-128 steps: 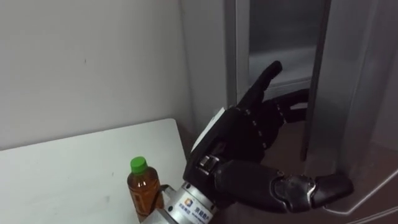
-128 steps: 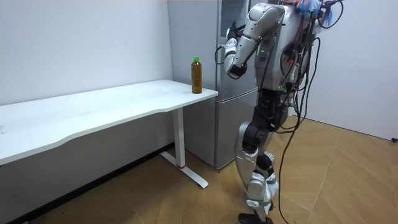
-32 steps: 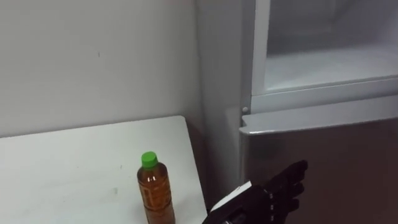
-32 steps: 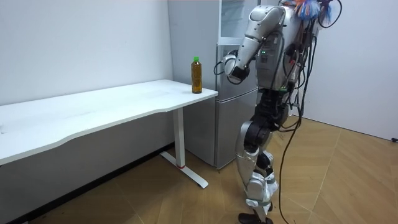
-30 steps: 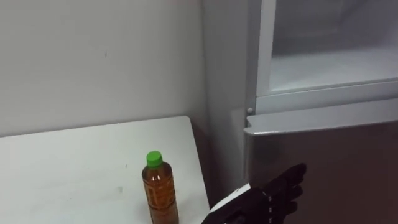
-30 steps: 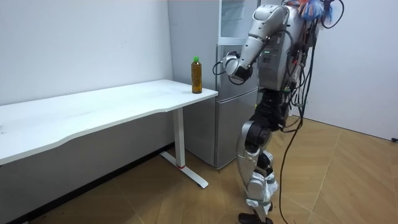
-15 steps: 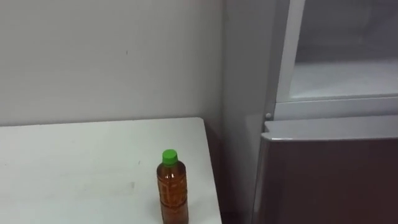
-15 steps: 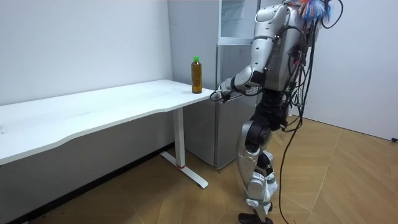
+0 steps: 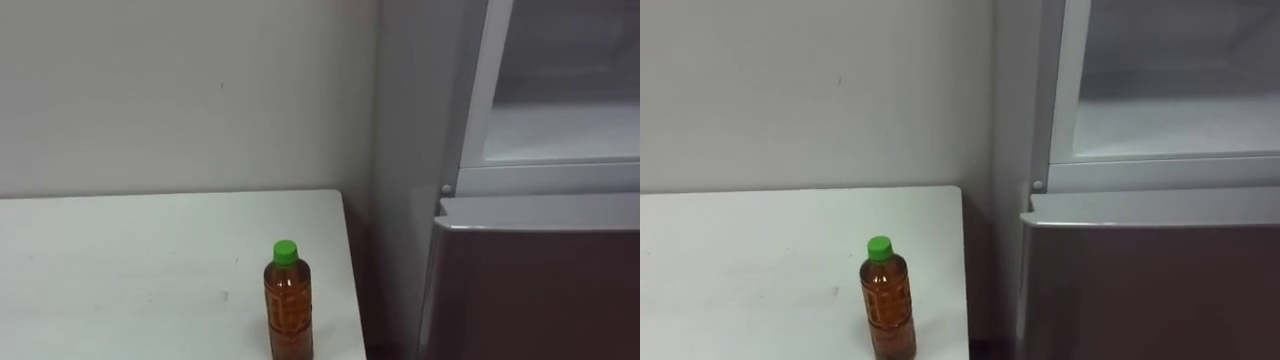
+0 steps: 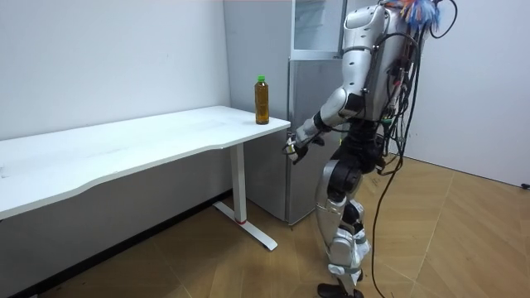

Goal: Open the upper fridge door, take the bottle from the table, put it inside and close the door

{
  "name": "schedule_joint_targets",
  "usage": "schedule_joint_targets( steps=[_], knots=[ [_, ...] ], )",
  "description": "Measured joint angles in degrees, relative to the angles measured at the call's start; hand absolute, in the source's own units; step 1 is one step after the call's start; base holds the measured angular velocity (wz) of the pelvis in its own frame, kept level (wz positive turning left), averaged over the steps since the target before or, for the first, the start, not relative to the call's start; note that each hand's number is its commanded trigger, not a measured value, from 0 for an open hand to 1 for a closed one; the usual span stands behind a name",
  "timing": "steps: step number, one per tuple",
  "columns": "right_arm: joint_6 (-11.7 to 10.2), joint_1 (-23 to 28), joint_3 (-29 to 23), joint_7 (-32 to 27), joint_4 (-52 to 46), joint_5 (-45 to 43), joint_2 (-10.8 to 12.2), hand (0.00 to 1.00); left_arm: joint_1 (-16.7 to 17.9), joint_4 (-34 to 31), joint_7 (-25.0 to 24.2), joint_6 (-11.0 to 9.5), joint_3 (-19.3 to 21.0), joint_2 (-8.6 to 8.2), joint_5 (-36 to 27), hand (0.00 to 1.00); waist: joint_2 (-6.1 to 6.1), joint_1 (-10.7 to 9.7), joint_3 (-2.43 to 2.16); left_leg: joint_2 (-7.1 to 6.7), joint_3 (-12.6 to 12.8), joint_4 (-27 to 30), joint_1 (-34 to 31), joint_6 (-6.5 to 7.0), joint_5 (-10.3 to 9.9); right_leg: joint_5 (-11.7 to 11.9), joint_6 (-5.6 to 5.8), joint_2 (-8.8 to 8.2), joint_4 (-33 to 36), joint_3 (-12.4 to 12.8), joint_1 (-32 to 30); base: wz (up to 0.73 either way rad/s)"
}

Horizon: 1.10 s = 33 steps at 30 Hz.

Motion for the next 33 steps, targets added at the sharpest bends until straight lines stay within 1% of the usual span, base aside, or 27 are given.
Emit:
schedule_joint_targets(
  steps=[2, 4, 6, 8, 9, 11, 13, 15, 17, 18, 20, 21, 22, 23, 24, 26, 27, 29, 30, 31, 32, 33],
  knots=[
    [0.00, 1.13, 0.01, -0.05, -0.48, 0.11, 0.02, 0.00, 1.19, 4.89, 1.58, -1.04, 1.67, -0.42, 1.77, 0.00, 0.02, 0.41, 0.01, -0.01, 0.11, -0.06, 0.01, -0.01, -0.01, -0.06, -0.07, -0.05, -0.05, -0.12, -0.02, -0.02],
    [0.01, 1.91, 0.02, -0.07, -0.56, 0.29, 0.02, 0.00, 1.83, 7.87, 2.80, -1.64, 2.47, -0.41, 2.13, 0.00, -0.06, 1.28, 0.04, -0.01, 0.28, -0.06, 0.07, -0.01, -0.01, -0.08, -0.07, -0.05, -0.08, 0.13, -0.25, -0.04],
    [-0.01, 2.31, 0.02, -0.08, -0.55, 0.47, 0.08, 0.00, 2.94, 10.86, 3.83, -2.62, 4.07, -0.58, 2.16, 0.00, -0.08, 1.56, 0.03, -0.03, 0.28, -0.05, 0.10, -0.01, -0.01, -0.08, -0.07, -0.06, -0.13, 0.12, -0.18, 0.00],
    [-0.32, 2.68, 0.03, -0.16, -0.33, 0.32, 0.29, 0.00, 3.93, 15.78, 5.98, -4.03, 6.34, -1.24, 2.20, 0.00, -0.17, 1.99, 0.05, -0.07, 0.25, -0.09, 0.11, -0.01, -0.01, -0.10, -0.03, -0.10, -0.13, 0.07, -0.12, 0.00],
    [-0.50, 2.74, 0.02, -0.16, -0.17, 0.29, 0.32, 0.00, 4.04, 16.95, 6.46, -4.30, 6.74, -1.41, 2.22, 0.00, -0.18, 2.08, 0.05, -0.08, 0.23, -0.09, 0.11, -0.01, -0.01, -0.11, -0.02, -0.10, -0.15, 0.07, -0.08, 0.00],
    [-1.10, 3.59, 0.02, -0.15, -0.42, -0.01, 0.30, 0.00, 4.63, 21.03, 7.83, -4.78, 9.07, -2.20, 2.18, 0.00, -0.30, 2.78, -0.03, -0.11, 0.13, -0.12, 0.22, 0.00, -0.01, -0.17, 0.03, -0.14, -0.12, 0.15, 0.07, 0.00],
    [-1.19, 4.03, 0.02, -0.13, -0.55, -0.02, 0.29, 0.00, 5.59, 22.42, 8.90, -4.90, 10.45, -2.37, 2.15, 0.00, -0.44, 2.88, -0.05, -0.12, 0.04, -0.13, 0.38, 0.00, -0.01, -0.22, 0.02, -0.16, -0.02, 0.16, 0.09, 0.00],
    [-1.18, 4.13, -0.05, -0.14, -0.40, 0.06, 0.29, 0.00, 5.82, 24.90, 9.82, -5.40, 11.73, -2.84, 2.13, 0.00, -0.38, 3.25, -0.03, -0.14, 0.01, -0.19, 0.56, 0.00, -0.02, -0.24, 0.05, -0.12, -0.11, 0.17, 0.31, 0.00],
    [-1.18, 4.90, -0.31, -0.12, -0.33, 0.15, 0.30, 0.00, 6.25, 27.98, 11.37, -5.47, 15.80, -4.34, 2.08, 0.00, -0.27, 3.66, -0.05, -0.33, -0.44, -0.65, 1.05, -0.05, 0.01, -0.45, 0.14, -0.12, -0.26, 0.06, 1.01, 0.03],
    [-1.17, 5.18, -0.39, -0.10, -0.35, 0.29, 0.34, 0.00, 6.60, 28.13, 11.85, -5.47, 16.69, -4.50, 2.05, 0.00, -0.29, 3.71, -0.12, -0.37, -0.64, -0.68, 1.10, -0.05, 0.01, -0.58, 0.20, -0.14, -0.21, 0.09, 1.09, 0.12],
    [-1.14, 5.95, -2.25, 0.08, -0.32, 0.21, 0.96, 0.00, 7.90, 28.54, 12.95, -5.55, 20.18, -4.64, 2.10, 0.00, -0.68, 4.46, -0.33, -0.45, -0.98, -0.79, 1.16, -0.08, 0.03, -0.81, 0.25, -0.10, -0.15, 0.20, 1.14, 0.09],
    [-1.13, 6.14, -2.45, 0.09, -0.19, 0.22, 1.02, 0.00, 7.88, 29.08, 13.28, -5.59, 20.92, -4.69, 2.17, 0.00, -0.72, 4.75, -0.35, -0.46, -0.98, -0.82, 1.23, -0.08, 0.03, -0.83, 0.27, -0.10, -0.14, 0.24, 1.18, 0.00],
    [-1.05, 6.39, -2.64, 0.10, -0.12, 0.26, 1.05, 0.00, 7.91, 30.40, 13.92, -5.57, 22.25, -4.73, 2.18, 0.00, -0.80, 5.47, -0.29, -0.50, -0.96, -0.99, 1.68, -0.09, 0.04, -0.85, 0.28, -0.05, -0.16, 0.41, 1.35, 0.00],
    [-0.96, 6.46, -2.97, 0.25, 0.40, 0.16, 1.17, 0.00, 8.07, 31.21, 14.99, -5.55, 23.48, -4.75, 2.40, 0.00, -0.92, 5.68, -0.24, -0.54, -0.99, -1.13, 1.92, -0.09, 0.04, -0.87, 0.32, -0.03, -0.19, 0.46, 1.69, 0.00],
    [-0.93, 6.49, -3.05, 0.40, 0.91, 0.17, 1.26, 0.00, 8.20, 31.62, 15.63, -5.57, 24.05, -4.76, 2.80, 0.00, -0.99, 5.73, -0.27, -0.57, -1.05, -1.23, 2.03, -0.09, 0.04, -0.90, 0.37, -0.02, -0.20, 0.45, 1.89, 0.00],
    [-0.84, 6.38, -3.50, 0.95, 1.59, 0.14, 1.50, 0.00, 8.80, 32.34, 19.06, -5.42, 25.41, -4.74, 5.61, 0.00, -1.25, 5.75, -0.20, -0.66, -1.12, -1.71, 2.78, -0.09, 0.03, -0.97, 0.47, -0.06, -0.22, 0.31, 2.52, 0.00],
    [-0.82, 6.28, -3.64, 1.12, 1.86, 0.09, 1.59, 0.00, 9.04, 32.35, 19.96, -5.30, 25.57, -4.74, 6.63, 0.00, -1.34, 5.68, -0.22, -0.69, -1.26, -1.75, 2.91, -0.09, 0.03, -0.97, 0.48, -0.03, -0.22, 0.26, 2.81, 0.05],
    [-0.43, 6.14, -4.54, 1.38, 2.44, 0.02, 2.01, 0.00, 9.43, 32.85, 22.72, -4.32, 25.79, -4.71, 11.79, 0.00, -1.69, 5.63, -0.20, -0.81, -1.76, -1.77, 2.86, -0.07, 0.03, -0.97, 0.50, -0.01, -0.15, 0.41, 2.79, 0.05],
    [-0.40, 6.18, -4.56, 1.37, 2.50, 0.02, 2.03, 0.00, 9.62, 32.89, 23.28, -4.08, 25.84, -4.63, 13.13, 0.00, -1.77, 5.63, -0.20, -0.81, -1.79, -1.77, 2.85, -0.07, 0.03, -0.97, 0.50, -0.01, -0.15, 0.46, 2.78, 0.03],
    [-0.38, 6.24, -4.57, 1.37, 2.47, 0.02, 2.03, 0.00, 10.06, 33.00, 24.18, -3.66, 25.89, -4.54, 15.92, 0.00, -1.81, 5.67, -0.22, -0.81, -1.90, -1.76, 2.85, -0.07, 0.02, -0.97, 0.50, 0.00, -0.13, 0.49, 2.81, 0.04],
    [-0.37, 6.19, -4.57, 1.37, 2.45, -0.06, 2.03, 0.00, 10.03, 33.24, 25.10, -2.75, 25.82, -4.58, 18.86, 0.00, -1.82, 5.65, -0.22, -0.83, -2.00, -1.75, 2.82, -0.06, 0.02, -0.98, 0.51, -0.02, -0.12, 0.48, 2.85, 0.04],
    [-0.36, 6.18, -4.57, 1.36, 2.41, -0.14, 2.03, 0.00, 10.03, 33.36, 25.52, -2.10, 25.76, -4.65, 20.48, 0.00, -1.83, 5.64, -0.22, -0.83, -2.03, -1.75, 2.81, -0.06, 0.02, -0.98, 0.51, -0.02, -0.12, 0.47, 2.87, 0.00]
  ],
)
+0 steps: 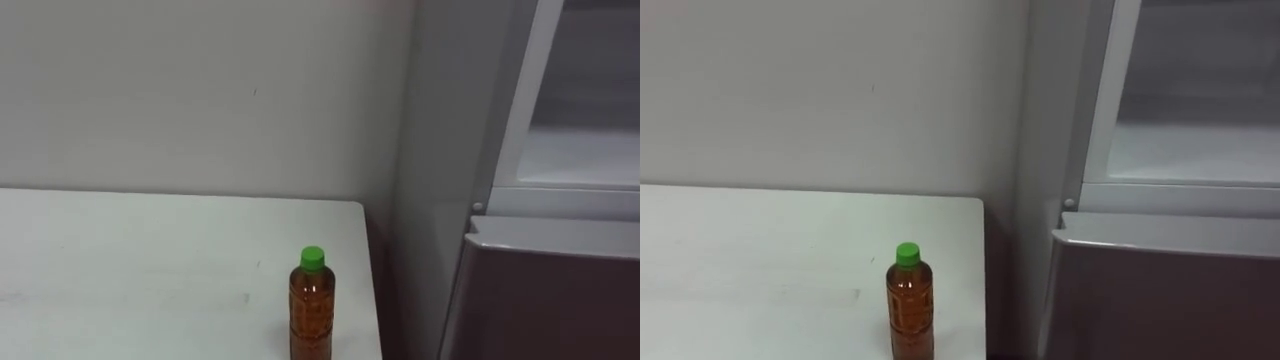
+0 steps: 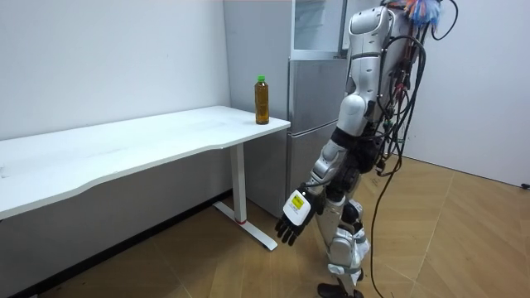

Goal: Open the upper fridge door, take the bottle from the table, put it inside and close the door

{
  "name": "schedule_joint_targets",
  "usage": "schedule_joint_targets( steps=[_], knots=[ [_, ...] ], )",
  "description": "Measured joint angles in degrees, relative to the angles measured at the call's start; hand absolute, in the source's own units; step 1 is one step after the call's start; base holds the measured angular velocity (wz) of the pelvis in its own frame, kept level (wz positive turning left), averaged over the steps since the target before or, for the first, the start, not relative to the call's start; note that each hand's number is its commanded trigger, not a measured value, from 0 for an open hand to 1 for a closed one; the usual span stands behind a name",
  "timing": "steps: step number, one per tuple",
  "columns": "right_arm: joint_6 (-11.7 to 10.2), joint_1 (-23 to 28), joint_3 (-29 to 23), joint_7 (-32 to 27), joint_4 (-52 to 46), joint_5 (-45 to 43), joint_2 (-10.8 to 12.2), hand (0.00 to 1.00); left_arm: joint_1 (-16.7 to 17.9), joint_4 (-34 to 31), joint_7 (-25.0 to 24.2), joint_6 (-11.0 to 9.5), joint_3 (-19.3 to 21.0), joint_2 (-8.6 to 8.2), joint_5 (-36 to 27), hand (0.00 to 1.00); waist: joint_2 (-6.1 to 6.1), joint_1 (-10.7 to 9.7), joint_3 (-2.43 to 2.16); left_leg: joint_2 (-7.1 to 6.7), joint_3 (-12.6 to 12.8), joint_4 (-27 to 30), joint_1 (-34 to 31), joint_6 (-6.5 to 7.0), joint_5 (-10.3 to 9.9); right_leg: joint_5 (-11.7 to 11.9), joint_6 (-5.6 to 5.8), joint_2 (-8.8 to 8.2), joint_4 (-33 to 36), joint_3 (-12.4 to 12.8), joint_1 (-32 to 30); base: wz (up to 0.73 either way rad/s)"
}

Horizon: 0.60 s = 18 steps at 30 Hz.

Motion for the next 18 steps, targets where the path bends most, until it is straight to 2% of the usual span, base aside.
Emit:
schedule_joint_targets(
  steps=[6, 13, 14, 18],
  knots=[
    [-0.20, 1.14, 0.23, 0.67, -10.76, -0.86, 0.01, 0.00, -0.05, -0.04, -0.02, -1.46, -0.12, 0.23, -0.02, 0.00, -0.43, -0.02, -0.01, 0.00, 0.24, 0.02, 0.07, 0.01, 0.00, 0.11, -0.07, 0.01, -0.02, 0.17, -0.08, -0.02],
    [-0.29, 1.68, 2.07, 3.09, -31.62, -0.58, -0.18, 0.00, -0.01, -0.47, -1.12, -2.28, -0.16, 0.87, 0.00, 0.00, -0.91, 0.48, 0.12, 0.04, 0.16, 0.14, 0.15, 0.02, 0.01, 0.28, -0.15, 0.25, 0.01, 1.06, -0.14, -0.03],
    [-0.29, 1.71, 2.60, 3.85, -34.21, -0.51, -0.15, 0.00, 0.01, -0.44, -1.25, -2.64, -0.21, 1.11, -0.05, 0.00, -0.70, 0.70, 0.01, 0.04, 0.14, 0.13, 0.15, 0.02, 0.01, 0.31, -0.17, 0.28, -0.03, 1.11, -0.14, 0.00],
    [-0.34, 1.68, 4.13, 5.58, -37.50, -0.22, -0.17, 0.00, 0.10, -0.40, -0.87, -3.11, -0.97, 1.39, -1.05, 0.00, -0.83, 1.43, 0.00, 0.04, 0.13, 0.13, 0.13, 0.02, 0.00, 0.38, -0.17, 0.23, -0.01, 0.98, -0.13, 0.00]
  ],
)
